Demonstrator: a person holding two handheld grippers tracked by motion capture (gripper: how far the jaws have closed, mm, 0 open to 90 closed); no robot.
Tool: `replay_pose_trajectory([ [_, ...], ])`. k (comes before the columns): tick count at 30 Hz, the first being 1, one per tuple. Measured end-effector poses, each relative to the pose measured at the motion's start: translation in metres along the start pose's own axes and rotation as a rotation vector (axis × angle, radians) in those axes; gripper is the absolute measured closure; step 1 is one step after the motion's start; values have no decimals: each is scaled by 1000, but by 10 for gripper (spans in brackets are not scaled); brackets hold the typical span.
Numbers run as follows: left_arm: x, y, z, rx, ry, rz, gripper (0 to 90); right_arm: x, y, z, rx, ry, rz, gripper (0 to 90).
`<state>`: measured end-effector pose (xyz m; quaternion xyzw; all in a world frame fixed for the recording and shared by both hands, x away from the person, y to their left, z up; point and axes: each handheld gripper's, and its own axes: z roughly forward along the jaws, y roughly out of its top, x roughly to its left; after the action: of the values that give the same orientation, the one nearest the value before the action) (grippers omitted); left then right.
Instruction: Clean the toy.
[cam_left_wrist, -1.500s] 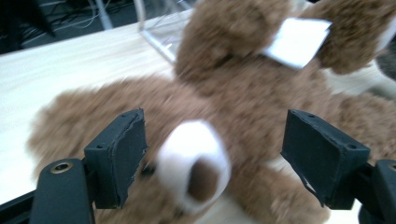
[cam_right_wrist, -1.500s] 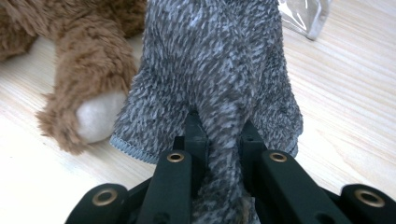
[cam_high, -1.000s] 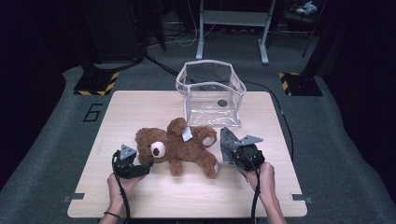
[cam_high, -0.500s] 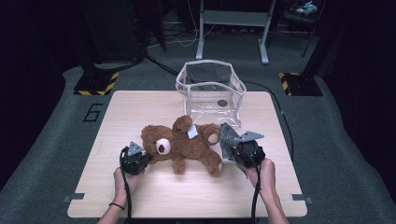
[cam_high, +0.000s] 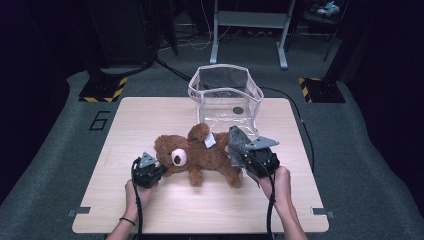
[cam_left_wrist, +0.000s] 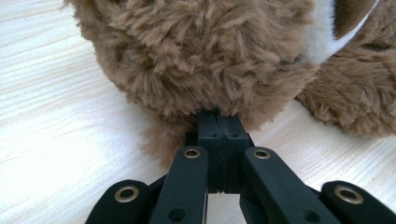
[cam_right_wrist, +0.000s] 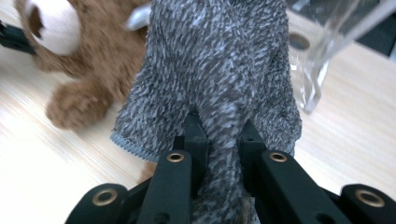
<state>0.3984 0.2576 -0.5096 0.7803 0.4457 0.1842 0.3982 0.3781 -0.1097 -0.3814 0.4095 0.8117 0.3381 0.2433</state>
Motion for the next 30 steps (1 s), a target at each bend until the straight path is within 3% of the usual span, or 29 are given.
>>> replay_pose_trajectory([
  [7,0,0,0,5,-5,11,897,24,43,-3,-34,37,-98,799],
  [12,0,0,1,2,-2,12,898,49,77,17,-8,57,-167,799],
  [13,0,0,1,4,-1,14,898,52,83,23,9,54,-178,798],
  [14,0,0,1,7,1,20,898,52,89,31,19,47,-221,798],
  [16,1,0,0,16,4,31,898,55,98,47,73,37,-237,798],
  [22,1,-1,0,15,2,22,900,50,98,80,172,-32,-228,799],
  [30,2,-2,1,10,-1,17,900,21,79,89,225,-94,-140,799],
])
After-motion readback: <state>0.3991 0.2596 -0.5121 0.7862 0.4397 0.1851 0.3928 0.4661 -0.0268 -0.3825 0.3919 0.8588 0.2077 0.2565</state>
